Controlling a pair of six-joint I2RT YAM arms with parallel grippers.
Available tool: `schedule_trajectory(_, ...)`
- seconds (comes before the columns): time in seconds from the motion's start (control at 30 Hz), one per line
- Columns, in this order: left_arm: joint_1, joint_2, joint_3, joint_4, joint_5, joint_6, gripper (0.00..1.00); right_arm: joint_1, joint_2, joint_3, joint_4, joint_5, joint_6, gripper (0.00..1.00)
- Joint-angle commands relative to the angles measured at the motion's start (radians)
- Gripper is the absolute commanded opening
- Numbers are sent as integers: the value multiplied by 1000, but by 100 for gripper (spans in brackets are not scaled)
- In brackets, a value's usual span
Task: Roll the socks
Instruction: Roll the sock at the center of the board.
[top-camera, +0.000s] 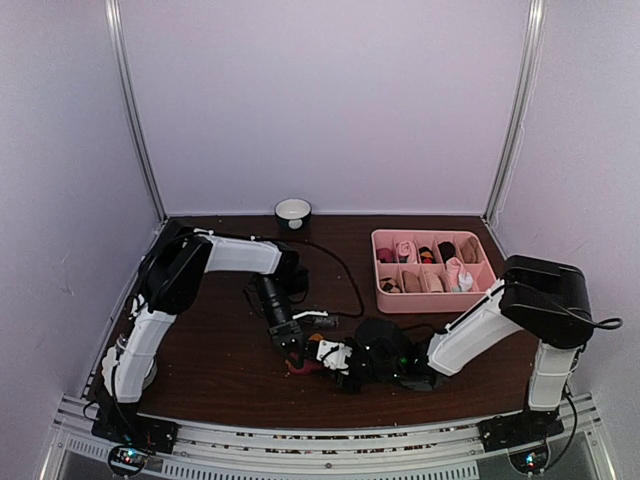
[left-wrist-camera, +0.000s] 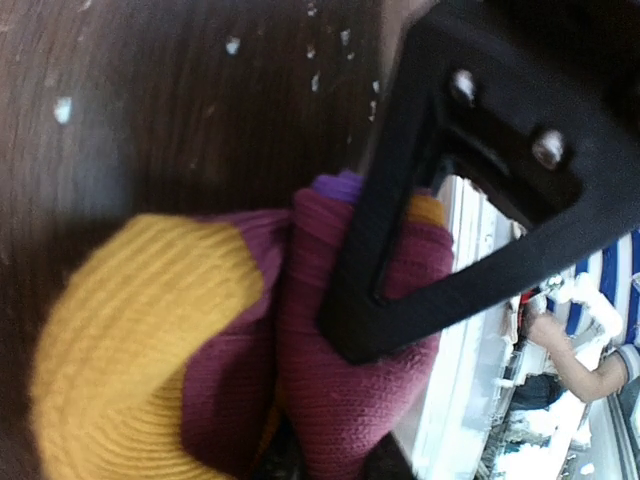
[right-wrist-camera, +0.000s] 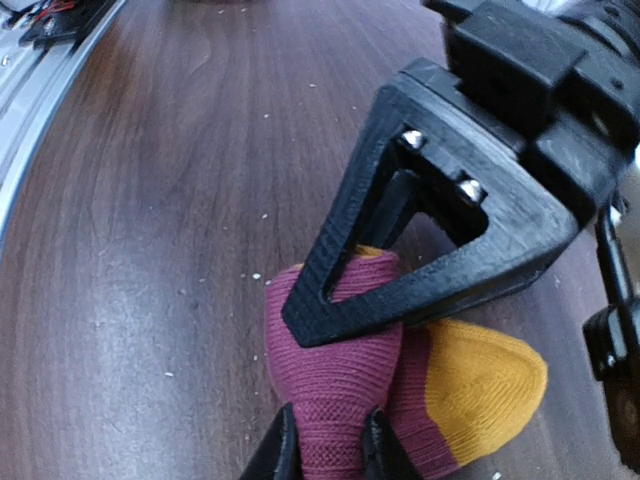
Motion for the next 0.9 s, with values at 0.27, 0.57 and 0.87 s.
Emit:
schedule_trajectory(0.27, 60, -360, -324, 523, -266, -62, 63, -93, 70, 118, -345, -237, 210, 0)
schedule_trajectory(0.57, 106, -658, -610, 775, -131, 6, 69, -176, 162, 160, -446, -394, 457, 0)
schedule_trajectory(0.87, 6, -659, -644, 770, -254, 109, 64, -284, 280, 176, -458, -524, 696, 0)
